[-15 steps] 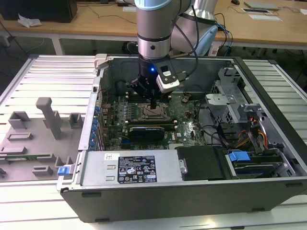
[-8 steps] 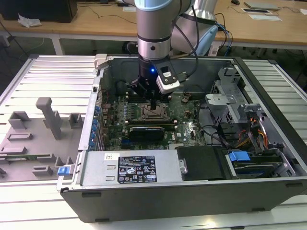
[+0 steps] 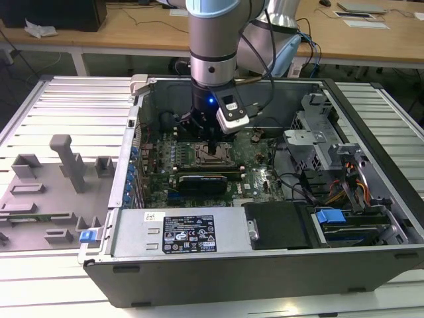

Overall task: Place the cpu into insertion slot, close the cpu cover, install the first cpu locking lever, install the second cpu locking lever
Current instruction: 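Install the second cpu locking lever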

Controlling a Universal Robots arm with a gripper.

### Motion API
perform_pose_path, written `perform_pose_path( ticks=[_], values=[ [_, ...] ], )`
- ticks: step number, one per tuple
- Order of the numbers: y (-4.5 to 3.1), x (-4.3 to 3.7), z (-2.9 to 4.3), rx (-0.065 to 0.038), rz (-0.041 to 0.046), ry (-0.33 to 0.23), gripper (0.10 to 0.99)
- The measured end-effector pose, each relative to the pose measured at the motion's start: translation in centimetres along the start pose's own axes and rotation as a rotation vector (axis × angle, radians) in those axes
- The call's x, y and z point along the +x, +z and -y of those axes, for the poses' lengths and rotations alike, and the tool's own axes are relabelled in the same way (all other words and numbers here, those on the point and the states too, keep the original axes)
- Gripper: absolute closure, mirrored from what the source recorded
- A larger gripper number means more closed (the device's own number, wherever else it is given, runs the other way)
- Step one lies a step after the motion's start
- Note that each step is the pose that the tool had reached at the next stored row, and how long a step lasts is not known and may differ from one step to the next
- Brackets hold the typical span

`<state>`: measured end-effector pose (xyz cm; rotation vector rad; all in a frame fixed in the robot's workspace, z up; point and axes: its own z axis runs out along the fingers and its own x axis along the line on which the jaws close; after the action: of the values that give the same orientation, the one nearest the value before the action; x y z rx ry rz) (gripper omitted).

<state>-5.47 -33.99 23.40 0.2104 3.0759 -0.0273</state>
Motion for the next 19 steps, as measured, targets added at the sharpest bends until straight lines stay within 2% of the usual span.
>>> perform_pose_path(
  ticks=[7,11,14,16,19],
  values=[
    [-0.64,-0.04,0.01,0.000,0.0001,0.000,0.980],
    [-1.30,-0.08,0.02,0.000,0.0001,0.000,0.980],
    [-1.39,-0.09,0.03,-0.001,0.0002,0.000,0.980],
    [-1.40,-0.11,0.19,0.000,0.0000,0.000,0.980],
    [-1.38,-0.20,0.84,-0.001,-0.0001,0.000,0.980]
  ],
)
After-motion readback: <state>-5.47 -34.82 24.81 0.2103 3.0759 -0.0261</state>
